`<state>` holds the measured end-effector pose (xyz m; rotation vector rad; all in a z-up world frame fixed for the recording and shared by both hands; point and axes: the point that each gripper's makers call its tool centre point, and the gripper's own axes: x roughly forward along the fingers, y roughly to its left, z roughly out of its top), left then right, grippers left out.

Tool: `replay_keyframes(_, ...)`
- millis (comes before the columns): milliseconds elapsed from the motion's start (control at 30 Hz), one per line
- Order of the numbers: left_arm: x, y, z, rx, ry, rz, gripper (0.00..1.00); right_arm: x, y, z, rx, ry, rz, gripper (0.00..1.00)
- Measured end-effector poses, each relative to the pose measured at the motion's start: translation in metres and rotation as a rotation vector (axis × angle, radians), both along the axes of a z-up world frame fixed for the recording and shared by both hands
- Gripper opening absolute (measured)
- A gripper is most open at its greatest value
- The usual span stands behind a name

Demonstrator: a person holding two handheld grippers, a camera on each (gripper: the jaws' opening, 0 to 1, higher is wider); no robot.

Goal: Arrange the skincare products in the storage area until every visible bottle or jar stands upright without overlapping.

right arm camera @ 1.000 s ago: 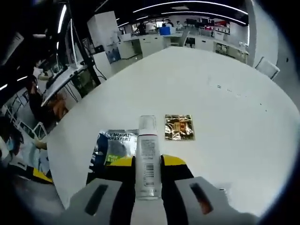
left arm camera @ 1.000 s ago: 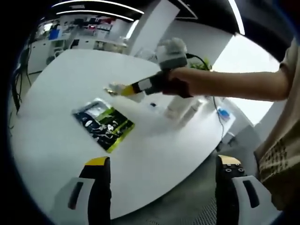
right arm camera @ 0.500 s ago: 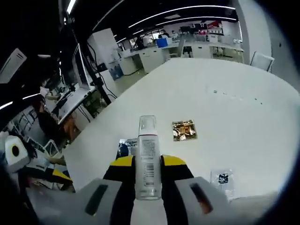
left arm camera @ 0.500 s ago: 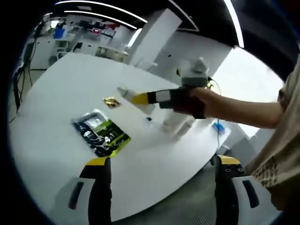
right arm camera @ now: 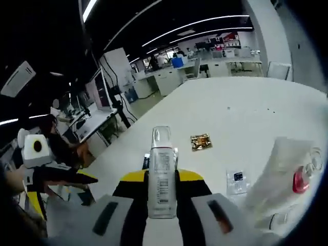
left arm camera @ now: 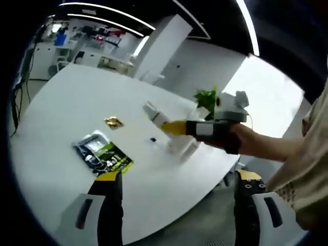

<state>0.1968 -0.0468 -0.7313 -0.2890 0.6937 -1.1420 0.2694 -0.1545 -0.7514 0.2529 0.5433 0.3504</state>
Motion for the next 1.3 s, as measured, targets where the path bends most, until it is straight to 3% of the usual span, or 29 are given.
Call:
replay_keyframes(333, -0.012, -0.020, 0.028, -0.073, -0.003, -0.054, 0.87, -0.037, -0.006, 0.033, 0.178, -0.089, -0.073, 0.19)
replay_keyframes(633, -0.011, -0.033, 0.063, -0.178, -0.003, -0.064, 0.84, -0.071, 0.006, 0.067, 0.345, -0.182, -0.045, 0.19)
replay_keyframes(833, -0.018, -0.044, 0.073, -0.224, 0.026, -0.090, 0.79, -0.094, 0.006, 0.088, 0.476, -0.237, -0.027, 0.20)
replay_keyframes(933, -0.023, -0.053, 0.090, -0.316, 0.035, -0.097, 0.70, -0.107, 0.010, 0.101, 0.549, -0.267, 0.004, 0.20)
replay_keyframes(1033, -0.029, -0.061, 0.096, -0.341, 0.048, -0.121, 0.61, -0.120, 0.015, 0.115, 0.605, -0.299, 0.048, 0.20)
replay_keyframes(1167, -0.039, -0.072, 0.110, -0.400, 0.077, -0.157, 0.58, -0.132, 0.018, 0.131, 0.668, -0.334, 0.099, 0.20)
replay_keyframes(1300, -0.050, -0.081, 0.126, -0.465, 0.106, -0.213, 0.44, -0.141, 0.021, 0.143, 0.700, -0.352, 0.144, 0.20)
